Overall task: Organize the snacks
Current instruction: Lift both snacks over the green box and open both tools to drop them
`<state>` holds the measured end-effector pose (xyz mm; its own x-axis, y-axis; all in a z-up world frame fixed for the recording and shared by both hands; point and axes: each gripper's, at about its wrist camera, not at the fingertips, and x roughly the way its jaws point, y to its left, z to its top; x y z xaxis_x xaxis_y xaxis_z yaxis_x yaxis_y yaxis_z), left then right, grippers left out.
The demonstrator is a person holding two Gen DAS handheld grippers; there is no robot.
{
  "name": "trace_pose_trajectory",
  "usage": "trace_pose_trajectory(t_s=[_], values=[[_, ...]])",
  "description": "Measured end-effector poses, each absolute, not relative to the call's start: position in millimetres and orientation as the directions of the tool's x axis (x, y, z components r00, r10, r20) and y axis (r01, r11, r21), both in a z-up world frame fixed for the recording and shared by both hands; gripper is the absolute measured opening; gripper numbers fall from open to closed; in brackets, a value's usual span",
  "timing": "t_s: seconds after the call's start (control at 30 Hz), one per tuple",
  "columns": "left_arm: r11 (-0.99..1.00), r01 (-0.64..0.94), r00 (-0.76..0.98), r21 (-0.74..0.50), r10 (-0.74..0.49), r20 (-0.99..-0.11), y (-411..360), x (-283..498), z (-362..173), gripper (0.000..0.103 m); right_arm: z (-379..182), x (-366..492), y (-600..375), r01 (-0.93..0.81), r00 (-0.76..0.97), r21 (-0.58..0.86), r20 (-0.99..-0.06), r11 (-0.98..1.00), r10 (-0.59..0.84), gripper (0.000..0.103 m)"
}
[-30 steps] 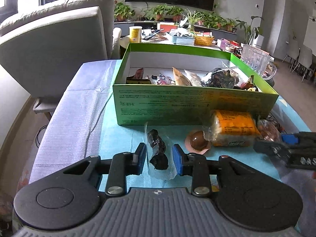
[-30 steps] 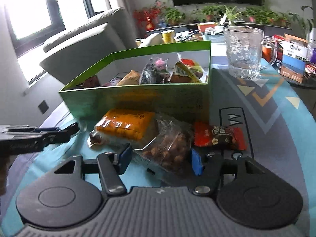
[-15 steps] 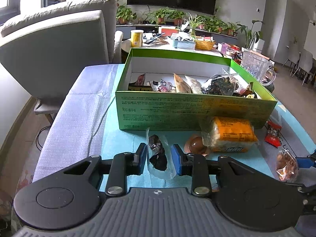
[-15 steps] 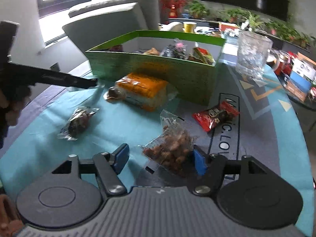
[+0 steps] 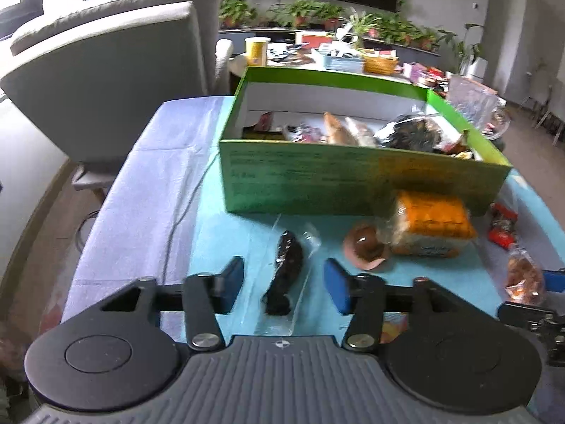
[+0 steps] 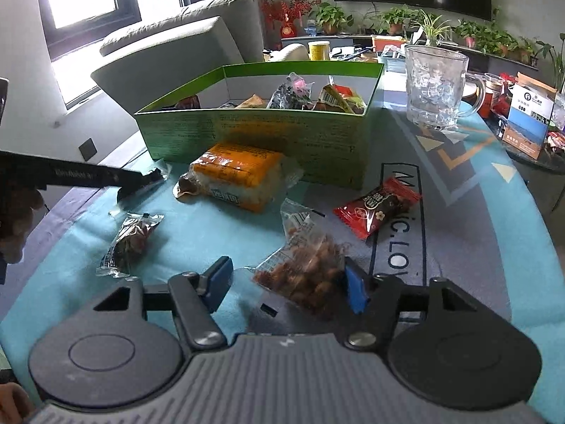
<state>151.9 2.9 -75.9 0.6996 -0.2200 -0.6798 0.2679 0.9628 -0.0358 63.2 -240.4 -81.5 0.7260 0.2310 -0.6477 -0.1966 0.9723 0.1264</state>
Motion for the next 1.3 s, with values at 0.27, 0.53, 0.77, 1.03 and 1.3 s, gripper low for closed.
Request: trace_pose_trajectory(t_s=[0.27, 0.53, 0.77, 1.03, 1.3], values=[[0.945, 0.328, 0.693, 0.01, -0.233, -0.682, 2, 158, -88, 0.049, -82, 63, -239, -0.197, 0.728, 0.124, -0.646, 0.972, 0.23, 0.061], [0.938, 0.343, 0.737, -0.053, -0.304, -0.604, 5, 148, -71, 0.027, -72, 57, -246, -0.166, 0.768, 0.163, -0.597, 0.972, 0.232, 0.06], [0.919, 0.39, 0.785, -0.053, -0.362, -0.502, -4, 137, -31, 0.027, -48, 52, -247, -0.182, 0.832, 0.154, -0.502, 0.971, 0.235, 0.06], [0.915, 0.404, 0.827, 0.0, -0.365, -0.427, -25, 153, -5, 0.027, -26, 65, -250, -0.193, 0.887, 0.143, -0.397, 0.971, 0.235, 0.06], [0.914, 0.404, 0.846, 0.029, -0.361, -0.392, -44, 180, 9, 0.028, -9, 95, -254, -0.212, 0.916, 0.139, -0.315, 0.967, 0.246, 0.06]])
